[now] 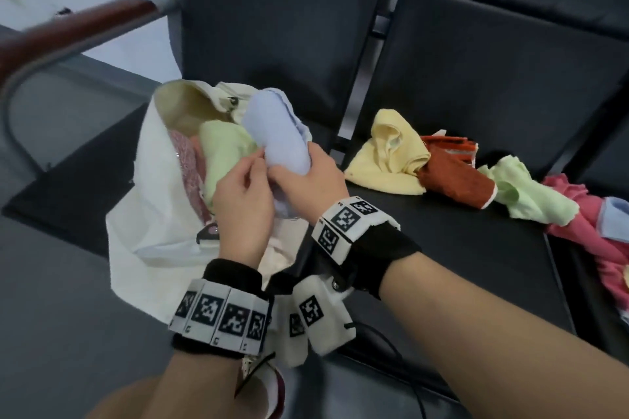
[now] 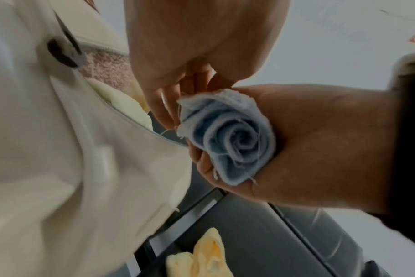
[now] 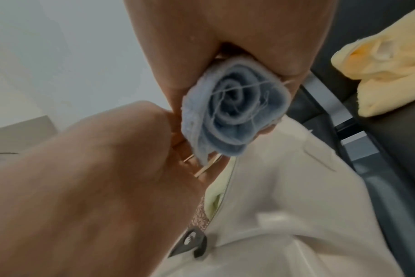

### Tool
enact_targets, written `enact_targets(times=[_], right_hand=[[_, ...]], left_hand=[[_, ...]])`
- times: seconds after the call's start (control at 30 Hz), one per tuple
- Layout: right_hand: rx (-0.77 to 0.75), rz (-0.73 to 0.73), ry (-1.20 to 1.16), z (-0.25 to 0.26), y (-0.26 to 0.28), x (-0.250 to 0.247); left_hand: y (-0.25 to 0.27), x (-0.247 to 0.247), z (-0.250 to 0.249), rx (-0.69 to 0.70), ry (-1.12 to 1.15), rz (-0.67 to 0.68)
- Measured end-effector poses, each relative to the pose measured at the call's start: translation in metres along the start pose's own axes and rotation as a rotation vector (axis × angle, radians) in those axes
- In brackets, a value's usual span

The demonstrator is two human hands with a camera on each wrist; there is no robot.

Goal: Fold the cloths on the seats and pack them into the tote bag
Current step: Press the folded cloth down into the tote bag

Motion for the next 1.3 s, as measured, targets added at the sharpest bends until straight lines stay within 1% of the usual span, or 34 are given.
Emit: enact_targets(times=[0.1, 0.17, 0.27, 0.33, 0.4, 0.47, 0.53, 0.63, 0.77, 0.83, 0.87, 0.93, 1.0, 1.03, 1.1, 1.17, 1.2, 1.3], right_hand=[[-0.010, 0.030, 0.047, 0.006, -0.022, 0.016], [-0.019, 0.055, 0.067, 0.009, -0.033, 0.029], [-0.035, 0.080, 0.068, 0.016, -0.049, 0.053], [-0.080, 0.099, 0.097, 0.025, -0.058, 0.066], [-0.127, 0.141, 0.182, 0.034, -0.071, 0.084], [-0.125, 0.196, 0.280, 0.035, -0.081, 0.099], [-0.093, 0.258, 0.374, 0.031, -0.090, 0.110], [-0.042, 0.364, 0.457, 0.025, -0.096, 0.117], [-0.054, 0.436, 0.527, 0.031, -0.099, 0.111], [-0.069, 0.477, 0.532, 0.032, -0.093, 0.103], [-0.084, 0.484, 0.515, 0.032, -0.088, 0.098], [-0.144, 0.401, 0.397, 0.033, -0.077, 0.080], [-0.231, 0.252, 0.304, 0.032, -0.066, 0.057], [-0.279, 0.188, 0.282, 0.032, -0.060, 0.047], [-0.364, 0.102, 0.279, 0.029, -0.045, 0.026], [-0.420, 0.043, 0.309, 0.024, -0.032, 0.007], [-0.424, 0.017, 0.327, 0.018, -0.028, -0.002], [-0.357, -0.045, 0.393, -0.009, -0.025, -0.035]], left_hand=[[-0.008, -0.015, 0.009, -0.003, -0.100, 0.026], [-0.013, -0.029, 0.015, -0.001, -0.150, -0.003], [-0.015, -0.047, 0.021, 0.006, -0.149, -0.052], [-0.013, -0.050, 0.024, 0.000, -0.147, -0.060], [-0.013, -0.056, 0.027, 0.002, -0.164, -0.096], [-0.015, -0.061, 0.030, -0.005, -0.172, -0.125], [-0.016, -0.066, 0.036, -0.048, -0.114, -0.129], [-0.016, -0.068, 0.040, -0.098, -0.068, -0.128], [-0.018, -0.062, 0.038, -0.081, -0.053, -0.109], [-0.018, -0.054, 0.033, -0.059, -0.100, -0.086], [-0.016, -0.049, 0.028, -0.044, -0.163, -0.082], [-0.010, -0.040, 0.016, -0.008, -0.362, -0.085], [-0.005, -0.028, 0.007, 0.041, -0.567, -0.064], [-0.003, -0.022, 0.006, 0.062, -0.633, -0.049], [-0.001, -0.007, 0.004, 0.102, -0.676, -0.027], [0.003, 0.012, 0.000, 0.150, -0.648, 0.007], [0.005, 0.025, -0.002, 0.176, -0.628, 0.040], [0.010, 0.064, -0.003, 0.216, -0.637, 0.139]])
Point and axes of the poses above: each hand's wrist, its own y-axis away from the middle knuckle, its own x-axis out of the palm, z = x × y, the point moved 7 cm from there along -y, towards the middle knuckle, and after that the axes turned 14 degrees about z, right-handed, at the moved point
